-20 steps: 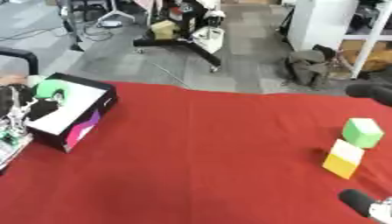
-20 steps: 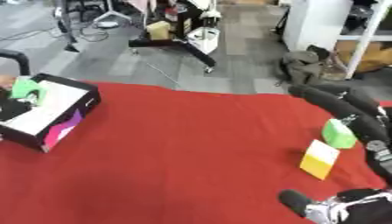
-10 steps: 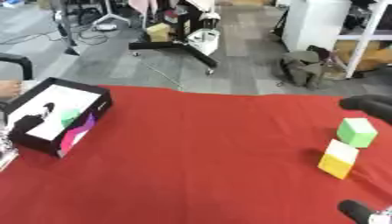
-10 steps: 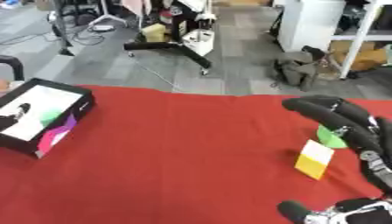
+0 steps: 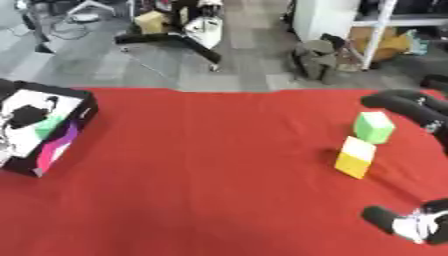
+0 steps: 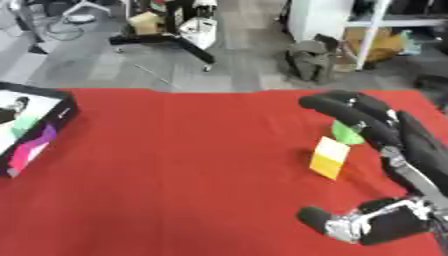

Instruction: Pick up the objects with one hand, pass them to the other hand, and then place them into the box on the other side of the table.

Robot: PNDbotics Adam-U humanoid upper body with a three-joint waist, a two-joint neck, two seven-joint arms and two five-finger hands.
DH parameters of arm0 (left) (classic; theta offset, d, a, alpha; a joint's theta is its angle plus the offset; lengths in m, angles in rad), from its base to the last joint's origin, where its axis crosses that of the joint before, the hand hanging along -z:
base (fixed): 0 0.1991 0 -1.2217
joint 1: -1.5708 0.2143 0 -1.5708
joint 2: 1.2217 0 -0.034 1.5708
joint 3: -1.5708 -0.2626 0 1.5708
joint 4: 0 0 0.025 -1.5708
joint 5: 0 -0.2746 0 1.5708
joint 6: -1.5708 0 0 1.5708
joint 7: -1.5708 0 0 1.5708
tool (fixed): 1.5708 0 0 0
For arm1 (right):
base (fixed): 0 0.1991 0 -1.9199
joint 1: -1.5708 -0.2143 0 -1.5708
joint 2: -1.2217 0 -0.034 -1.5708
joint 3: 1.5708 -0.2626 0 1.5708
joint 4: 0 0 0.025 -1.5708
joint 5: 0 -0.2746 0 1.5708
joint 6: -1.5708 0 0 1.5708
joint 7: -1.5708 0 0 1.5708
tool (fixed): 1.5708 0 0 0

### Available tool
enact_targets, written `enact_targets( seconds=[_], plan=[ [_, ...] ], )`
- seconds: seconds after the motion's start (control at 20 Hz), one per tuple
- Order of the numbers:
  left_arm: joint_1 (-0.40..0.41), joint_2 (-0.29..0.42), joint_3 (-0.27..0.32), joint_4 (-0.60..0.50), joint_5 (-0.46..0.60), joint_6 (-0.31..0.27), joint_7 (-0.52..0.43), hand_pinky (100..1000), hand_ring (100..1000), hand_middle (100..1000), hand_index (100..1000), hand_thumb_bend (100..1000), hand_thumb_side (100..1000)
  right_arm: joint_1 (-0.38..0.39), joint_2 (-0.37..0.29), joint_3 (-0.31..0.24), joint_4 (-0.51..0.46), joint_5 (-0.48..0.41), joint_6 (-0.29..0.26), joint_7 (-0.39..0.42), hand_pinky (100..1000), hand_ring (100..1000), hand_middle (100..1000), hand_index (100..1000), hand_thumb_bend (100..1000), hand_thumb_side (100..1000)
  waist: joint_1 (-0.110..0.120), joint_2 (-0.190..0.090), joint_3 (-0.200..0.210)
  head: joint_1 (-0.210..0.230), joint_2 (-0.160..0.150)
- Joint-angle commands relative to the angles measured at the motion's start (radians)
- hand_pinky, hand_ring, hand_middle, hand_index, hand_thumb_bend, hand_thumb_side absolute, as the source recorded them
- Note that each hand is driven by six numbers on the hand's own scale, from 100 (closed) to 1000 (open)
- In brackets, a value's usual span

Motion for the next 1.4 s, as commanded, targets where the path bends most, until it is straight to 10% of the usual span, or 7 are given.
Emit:
enact_targets(
  seconds=[0.05, 0.9, 1.4],
  plan=[
    [-0.074, -0.02, -0.075, -0.098, -0.056, 0.23, 0.239, 841, 760, 664, 746, 532, 100, -0.006, -0.057, -0.039, 0.042, -0.005, 0.01, -0.025, 866, 828, 825, 980, 455, 532, 0.0, -0.019, 0.007, -0.121, 0.034],
    [-0.138, -0.408, -0.527, -0.552, -0.308, -0.05, -0.041, 886, 755, 619, 666, 317, 110, -0.139, -0.206, -0.129, 0.483, 0.169, 0.223, 0.171, 957, 841, 836, 988, 499, 517, -0.001, -0.004, 0.127, -0.381, 0.033],
    [-0.12, -0.474, -0.504, -0.62, -0.163, -0.213, -0.204, 911, 756, 602, 637, 282, 172, -0.222, -0.19, -0.165, 0.748, 0.268, 0.169, 0.25, 949, 841, 845, 991, 506, 526, -0.002, 0.01, 0.165, -0.447, 0.029]
  ],
)
